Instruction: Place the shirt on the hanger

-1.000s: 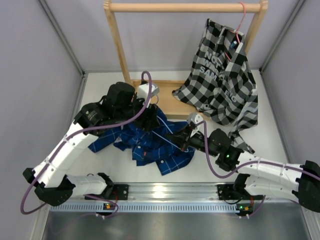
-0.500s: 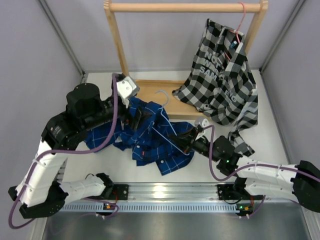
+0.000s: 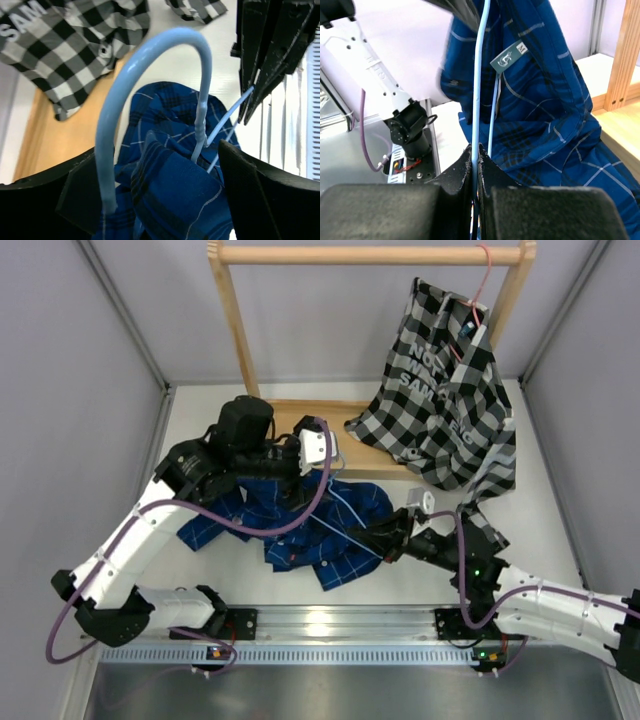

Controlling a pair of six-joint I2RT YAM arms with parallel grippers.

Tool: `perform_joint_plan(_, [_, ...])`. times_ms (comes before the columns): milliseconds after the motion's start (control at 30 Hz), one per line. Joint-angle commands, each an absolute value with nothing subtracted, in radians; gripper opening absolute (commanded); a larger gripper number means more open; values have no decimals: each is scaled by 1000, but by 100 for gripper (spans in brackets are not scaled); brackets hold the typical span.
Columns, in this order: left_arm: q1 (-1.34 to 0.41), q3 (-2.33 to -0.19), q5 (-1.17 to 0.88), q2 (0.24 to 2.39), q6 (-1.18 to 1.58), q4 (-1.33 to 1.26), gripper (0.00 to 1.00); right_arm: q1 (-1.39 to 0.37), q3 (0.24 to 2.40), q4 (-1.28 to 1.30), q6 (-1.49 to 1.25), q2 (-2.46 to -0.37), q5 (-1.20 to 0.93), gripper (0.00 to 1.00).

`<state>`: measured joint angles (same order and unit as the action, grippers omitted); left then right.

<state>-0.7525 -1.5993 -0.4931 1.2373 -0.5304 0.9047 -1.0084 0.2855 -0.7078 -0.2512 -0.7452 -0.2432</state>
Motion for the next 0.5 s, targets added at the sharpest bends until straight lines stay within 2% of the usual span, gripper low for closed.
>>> perform_joint_plan(0, [-747,-1632,-613,1232,-575,963,86,-999,285,-690,-204,-683,-278,0])
perform_joint_plan(67, [-747,-1628,-629,1214,-572,968,86,-999,287,-666,-193,-670,-270,0])
perform_joint_plan(233, [-747,-1661,-603,1187,-558,968,98,-997,282,-660,-189,-673,-267,0])
perform_joint_plan(467, [-747,-1648,-466,1132,-529,1008,98,-996,259,-669,-190,-649,-271,0])
